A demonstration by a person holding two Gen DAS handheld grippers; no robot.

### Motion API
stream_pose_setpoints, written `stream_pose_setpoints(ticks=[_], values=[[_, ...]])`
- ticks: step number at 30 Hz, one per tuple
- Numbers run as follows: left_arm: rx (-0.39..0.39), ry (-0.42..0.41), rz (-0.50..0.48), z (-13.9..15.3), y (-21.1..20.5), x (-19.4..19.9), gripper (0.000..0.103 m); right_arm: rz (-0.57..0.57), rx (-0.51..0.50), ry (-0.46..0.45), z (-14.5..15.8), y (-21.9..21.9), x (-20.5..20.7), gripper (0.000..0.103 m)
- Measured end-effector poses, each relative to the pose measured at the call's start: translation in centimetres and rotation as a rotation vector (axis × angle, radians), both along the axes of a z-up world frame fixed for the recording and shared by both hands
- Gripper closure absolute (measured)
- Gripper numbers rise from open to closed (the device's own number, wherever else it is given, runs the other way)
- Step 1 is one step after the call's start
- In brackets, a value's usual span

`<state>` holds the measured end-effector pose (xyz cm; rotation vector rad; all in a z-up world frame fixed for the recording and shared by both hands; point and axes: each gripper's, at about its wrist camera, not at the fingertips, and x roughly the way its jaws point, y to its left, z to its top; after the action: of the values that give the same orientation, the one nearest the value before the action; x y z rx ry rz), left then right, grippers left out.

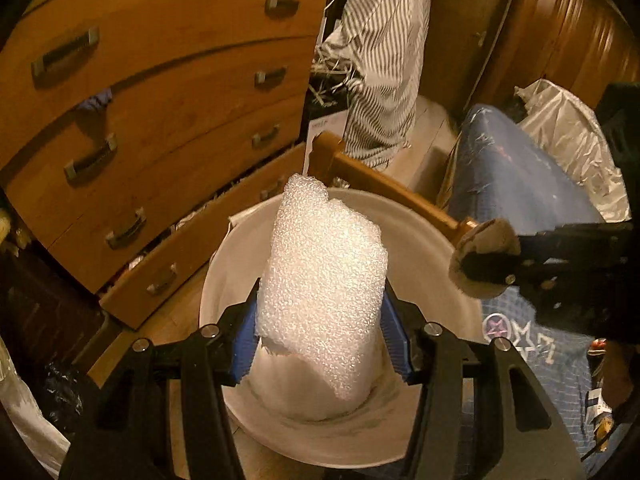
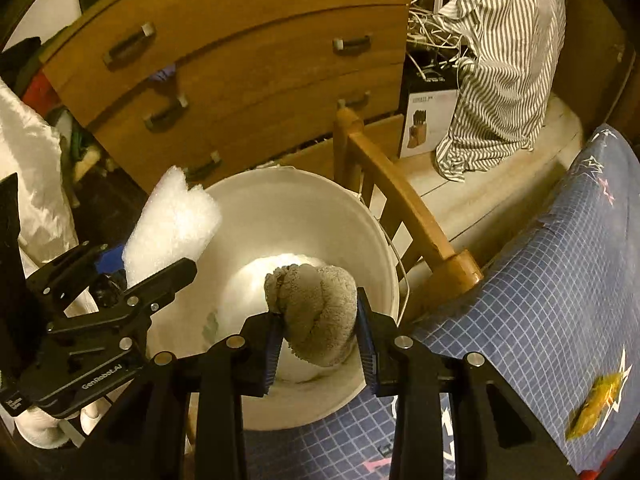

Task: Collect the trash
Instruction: 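Carry the foam block and knitted ball with both tools over the bucket, then open both tools to drop the foam block and knitted ball in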

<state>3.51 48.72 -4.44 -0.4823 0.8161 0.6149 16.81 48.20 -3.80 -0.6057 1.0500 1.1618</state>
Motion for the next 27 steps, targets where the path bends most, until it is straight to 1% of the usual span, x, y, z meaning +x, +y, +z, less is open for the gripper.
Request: stream_pose_setpoints(ticks=[6,26,27], values=[[-0.017,0.022,0.006,-1.5,1.2,0.1,0.052,0.003,0.000,0.000,-0.3,0.1,0.5,0.068],[-0.003,0.034,0.004,-1.7,1.8,1.0,0.051,0.010,0.008,-0.004,-0.5,0.1,1.0,0.068],[0.001,0.035,0.008,-1.8,1.9,1.0,0.051,0.010,0.014,-0.006,-0.5,0.1,1.0,0.065]])
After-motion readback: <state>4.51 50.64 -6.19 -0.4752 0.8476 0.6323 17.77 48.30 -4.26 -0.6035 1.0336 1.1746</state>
